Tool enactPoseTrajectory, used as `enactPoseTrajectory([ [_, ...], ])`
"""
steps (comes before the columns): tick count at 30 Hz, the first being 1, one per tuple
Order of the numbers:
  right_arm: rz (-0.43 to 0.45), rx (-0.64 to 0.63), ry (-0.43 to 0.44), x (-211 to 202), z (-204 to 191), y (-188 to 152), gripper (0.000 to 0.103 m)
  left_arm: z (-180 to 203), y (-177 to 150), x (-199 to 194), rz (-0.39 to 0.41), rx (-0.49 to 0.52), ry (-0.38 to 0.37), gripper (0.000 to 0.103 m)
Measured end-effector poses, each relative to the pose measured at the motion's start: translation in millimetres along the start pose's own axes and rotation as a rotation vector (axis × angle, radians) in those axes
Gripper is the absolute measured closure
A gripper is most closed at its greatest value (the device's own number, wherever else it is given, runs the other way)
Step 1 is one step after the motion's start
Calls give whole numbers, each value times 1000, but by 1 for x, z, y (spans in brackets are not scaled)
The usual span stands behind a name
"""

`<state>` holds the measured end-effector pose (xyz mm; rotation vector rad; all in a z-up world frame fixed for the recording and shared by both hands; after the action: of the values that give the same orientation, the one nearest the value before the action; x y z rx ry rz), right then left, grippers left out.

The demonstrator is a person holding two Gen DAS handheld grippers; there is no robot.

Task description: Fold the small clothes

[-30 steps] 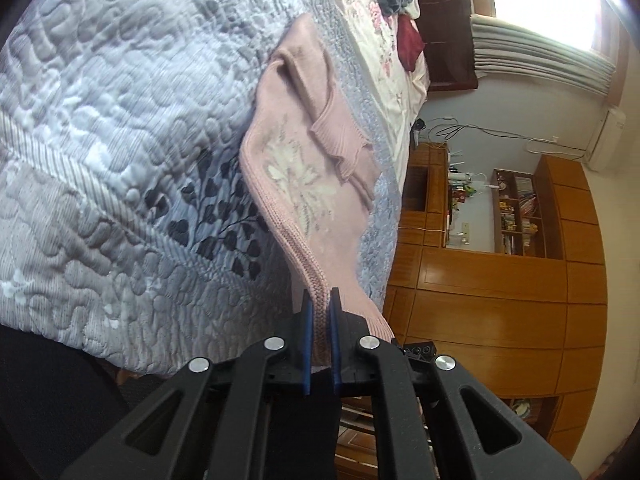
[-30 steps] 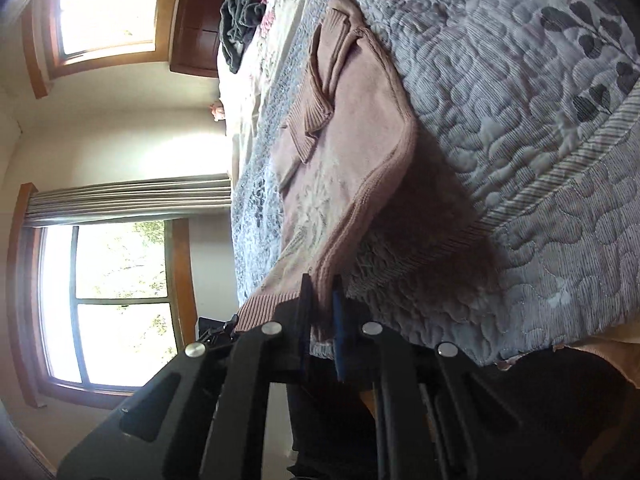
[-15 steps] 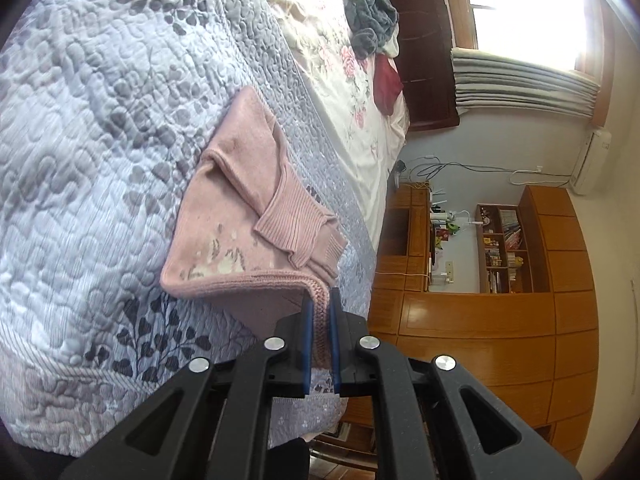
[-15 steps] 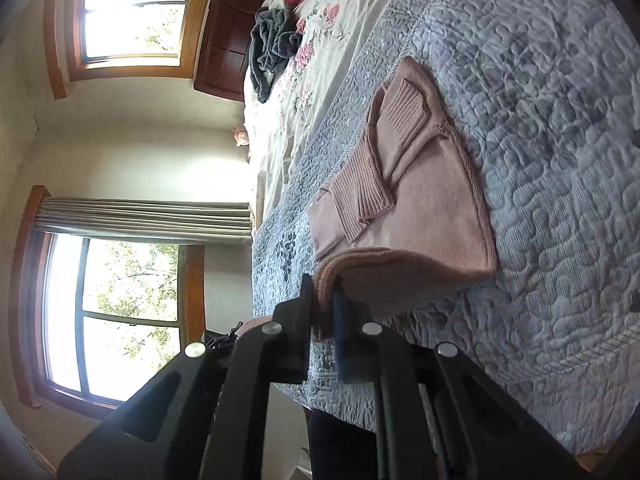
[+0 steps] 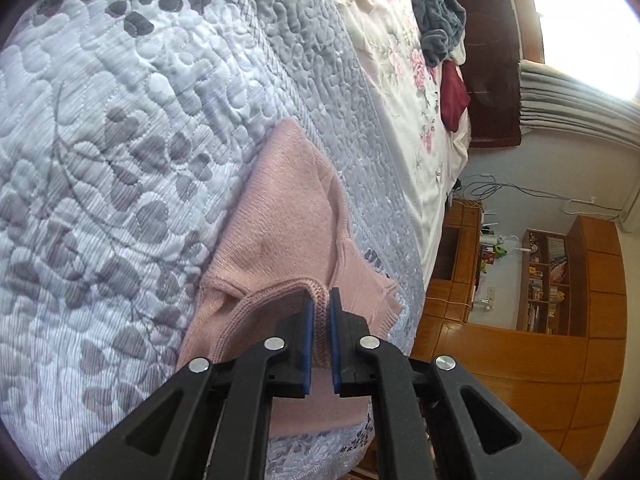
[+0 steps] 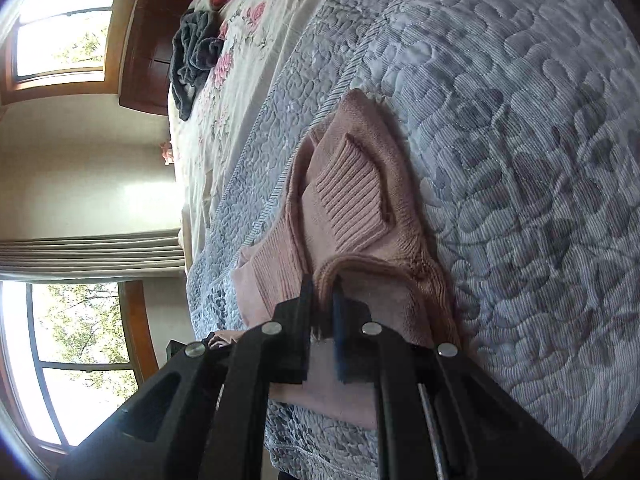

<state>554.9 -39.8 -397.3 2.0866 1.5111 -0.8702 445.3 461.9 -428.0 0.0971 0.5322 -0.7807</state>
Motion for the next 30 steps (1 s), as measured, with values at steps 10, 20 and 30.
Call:
enactPoseTrajectory([
  [10,55,-211,-67,-2,-16,22,64,9,22,-1,45,171,18,51],
  [20,65,-508,-312,40,-14,20,64,14,9,39,-82,449,288,49],
  [30,120,-546,-328,43,-9,17,94,14,-3,50,-74,560,354,97],
])
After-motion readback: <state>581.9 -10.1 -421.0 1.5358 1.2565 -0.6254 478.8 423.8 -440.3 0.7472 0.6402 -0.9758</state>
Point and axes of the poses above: each gripper's, at about its wrist camera, not at the fingertips, and x roughly the way its jaws point, z to its right, y to its top, the point moved 9 cm from there along x, roughly the way its jaws point, and after that the axes turned 5 degrees about -y, right-handed, at the moved point
